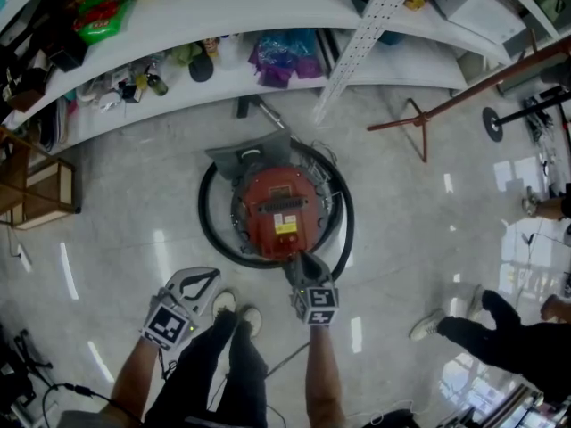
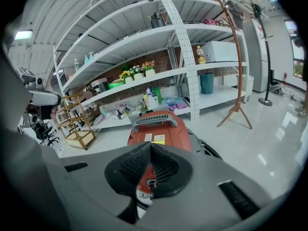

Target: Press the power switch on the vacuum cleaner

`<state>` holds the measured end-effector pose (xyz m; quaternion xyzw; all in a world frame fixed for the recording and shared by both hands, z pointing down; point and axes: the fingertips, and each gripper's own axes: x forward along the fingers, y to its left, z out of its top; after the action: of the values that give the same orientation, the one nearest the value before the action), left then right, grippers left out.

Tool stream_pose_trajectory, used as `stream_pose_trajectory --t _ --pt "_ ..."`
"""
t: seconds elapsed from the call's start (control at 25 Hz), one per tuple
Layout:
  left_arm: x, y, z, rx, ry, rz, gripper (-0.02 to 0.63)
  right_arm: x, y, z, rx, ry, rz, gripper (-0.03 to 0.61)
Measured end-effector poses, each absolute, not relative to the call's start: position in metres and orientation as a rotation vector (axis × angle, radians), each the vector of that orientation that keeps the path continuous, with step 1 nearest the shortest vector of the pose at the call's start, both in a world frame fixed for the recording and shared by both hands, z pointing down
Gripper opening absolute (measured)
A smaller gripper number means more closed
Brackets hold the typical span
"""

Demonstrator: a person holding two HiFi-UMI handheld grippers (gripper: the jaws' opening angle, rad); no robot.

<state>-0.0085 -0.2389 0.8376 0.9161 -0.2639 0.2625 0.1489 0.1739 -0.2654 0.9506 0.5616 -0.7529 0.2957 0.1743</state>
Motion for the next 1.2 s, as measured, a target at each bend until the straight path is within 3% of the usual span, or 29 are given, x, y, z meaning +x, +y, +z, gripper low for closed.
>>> stream_pose_trajectory --t 0.56,1.2 --pt "-0.016 -0.244 0.847 2.621 -0.77 0.739 -0.008 0.181 -0.284 1.006 1.576 -2.069 0.861 0.012" --pt "-0.026 -0.247 0.854 2.598 -0.779 0.736 -0.008 0.179 -0.289 1.011 1.577 -2.073 0.861 0.012"
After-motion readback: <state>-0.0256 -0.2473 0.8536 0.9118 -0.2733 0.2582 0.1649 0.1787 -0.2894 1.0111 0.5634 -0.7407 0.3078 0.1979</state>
